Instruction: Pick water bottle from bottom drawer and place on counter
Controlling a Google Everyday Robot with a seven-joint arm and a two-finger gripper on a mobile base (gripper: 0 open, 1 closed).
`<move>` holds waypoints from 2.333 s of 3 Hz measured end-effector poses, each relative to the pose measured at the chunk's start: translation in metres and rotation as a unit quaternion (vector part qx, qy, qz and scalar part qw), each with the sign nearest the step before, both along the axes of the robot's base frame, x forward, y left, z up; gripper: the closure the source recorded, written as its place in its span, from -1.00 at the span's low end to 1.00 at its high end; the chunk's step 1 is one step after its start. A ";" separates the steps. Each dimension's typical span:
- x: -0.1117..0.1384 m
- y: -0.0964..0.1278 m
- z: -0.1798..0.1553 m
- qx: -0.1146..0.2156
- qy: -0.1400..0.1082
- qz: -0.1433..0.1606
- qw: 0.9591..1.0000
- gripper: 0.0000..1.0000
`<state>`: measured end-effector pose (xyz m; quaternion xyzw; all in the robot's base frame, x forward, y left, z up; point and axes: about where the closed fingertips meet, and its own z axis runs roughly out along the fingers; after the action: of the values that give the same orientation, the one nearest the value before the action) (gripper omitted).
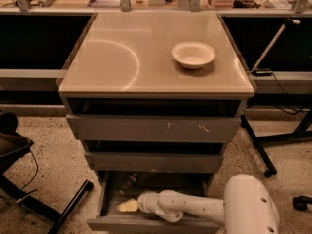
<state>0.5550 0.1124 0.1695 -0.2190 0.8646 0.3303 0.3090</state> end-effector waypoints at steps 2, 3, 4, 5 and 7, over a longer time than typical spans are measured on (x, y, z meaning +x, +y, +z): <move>0.016 0.010 -0.006 -0.002 -0.012 -0.036 0.999 -1.00; 0.059 0.012 -0.015 -0.003 -0.061 -0.121 0.991 -1.00; 0.073 0.034 0.005 0.022 -0.073 -0.140 0.987 -1.00; 0.073 0.035 0.005 0.022 -0.072 -0.140 0.987 -1.00; 0.087 0.051 -0.013 0.001 -0.111 -0.152 0.982 -1.00</move>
Offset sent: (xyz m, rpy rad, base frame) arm 0.0505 0.0261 -0.0162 -0.0152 -0.0795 -0.2221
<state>0.6425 0.1637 0.1570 -0.1198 0.8477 0.2537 0.4503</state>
